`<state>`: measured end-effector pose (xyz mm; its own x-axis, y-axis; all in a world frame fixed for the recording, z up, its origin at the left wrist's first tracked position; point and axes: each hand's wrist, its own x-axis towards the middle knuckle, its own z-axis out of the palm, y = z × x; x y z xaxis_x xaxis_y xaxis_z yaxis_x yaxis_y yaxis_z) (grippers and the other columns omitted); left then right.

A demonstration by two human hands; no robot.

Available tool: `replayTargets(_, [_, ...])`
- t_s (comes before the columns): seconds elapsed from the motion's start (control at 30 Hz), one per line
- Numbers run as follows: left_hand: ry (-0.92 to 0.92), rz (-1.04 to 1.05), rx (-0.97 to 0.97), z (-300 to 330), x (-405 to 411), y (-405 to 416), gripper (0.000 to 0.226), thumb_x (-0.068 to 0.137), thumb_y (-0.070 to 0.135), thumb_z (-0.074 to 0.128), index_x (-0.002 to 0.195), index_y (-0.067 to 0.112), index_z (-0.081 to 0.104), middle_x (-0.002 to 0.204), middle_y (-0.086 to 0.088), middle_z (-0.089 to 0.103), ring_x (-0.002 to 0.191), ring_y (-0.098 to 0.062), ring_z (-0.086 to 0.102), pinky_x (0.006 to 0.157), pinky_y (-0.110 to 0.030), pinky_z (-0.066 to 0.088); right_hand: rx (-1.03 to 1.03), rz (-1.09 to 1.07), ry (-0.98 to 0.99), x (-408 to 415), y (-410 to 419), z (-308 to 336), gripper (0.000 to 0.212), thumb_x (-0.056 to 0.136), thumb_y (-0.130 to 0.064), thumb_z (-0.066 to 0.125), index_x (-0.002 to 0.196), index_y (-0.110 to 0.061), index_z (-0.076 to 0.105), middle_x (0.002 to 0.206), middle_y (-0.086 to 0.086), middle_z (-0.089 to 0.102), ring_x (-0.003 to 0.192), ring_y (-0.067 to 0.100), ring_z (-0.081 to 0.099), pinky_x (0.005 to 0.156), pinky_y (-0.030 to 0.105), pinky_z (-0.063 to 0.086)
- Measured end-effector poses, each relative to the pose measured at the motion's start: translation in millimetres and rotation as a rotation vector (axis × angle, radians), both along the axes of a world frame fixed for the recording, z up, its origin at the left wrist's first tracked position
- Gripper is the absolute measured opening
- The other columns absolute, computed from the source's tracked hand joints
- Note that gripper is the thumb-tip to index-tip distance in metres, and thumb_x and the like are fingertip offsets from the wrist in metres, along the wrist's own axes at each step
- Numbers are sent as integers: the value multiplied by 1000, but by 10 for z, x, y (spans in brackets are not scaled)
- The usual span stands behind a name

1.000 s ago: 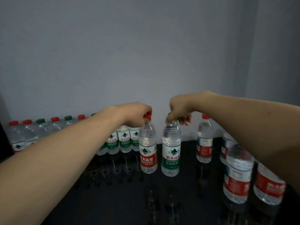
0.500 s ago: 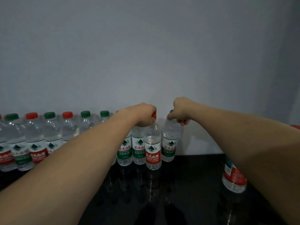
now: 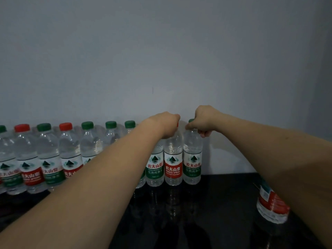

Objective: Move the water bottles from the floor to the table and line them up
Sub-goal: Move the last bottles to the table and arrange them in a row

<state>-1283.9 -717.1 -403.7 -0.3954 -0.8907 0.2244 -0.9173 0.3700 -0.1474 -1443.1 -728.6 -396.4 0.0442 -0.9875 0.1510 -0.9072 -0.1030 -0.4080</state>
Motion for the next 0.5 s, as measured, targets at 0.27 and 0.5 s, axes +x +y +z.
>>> replayTargets(0.27, [39, 14, -23, -50, -2, -69, 24, 101, 18, 47, 123, 10, 48, 108, -12, 57, 87, -25, 51, 71, -34, 39, -12, 20, 19, -32, -145, -29, 37, 85, -32, 72, 71, 1, 62, 45, 9, 63, 39, 19, 62, 39, 23, 49])
replayTargets(0.5, [97, 47, -38, -111, -19, -82, 19, 99, 16, 49, 117, 11, 49, 96, -7, 50, 85, -25, 53, 71, -35, 44, -51, 8, 71, -34, -170, -92, 40, 84, -39, 72, 72, -2, 60, 56, 11, 65, 38, 16, 61, 39, 21, 46])
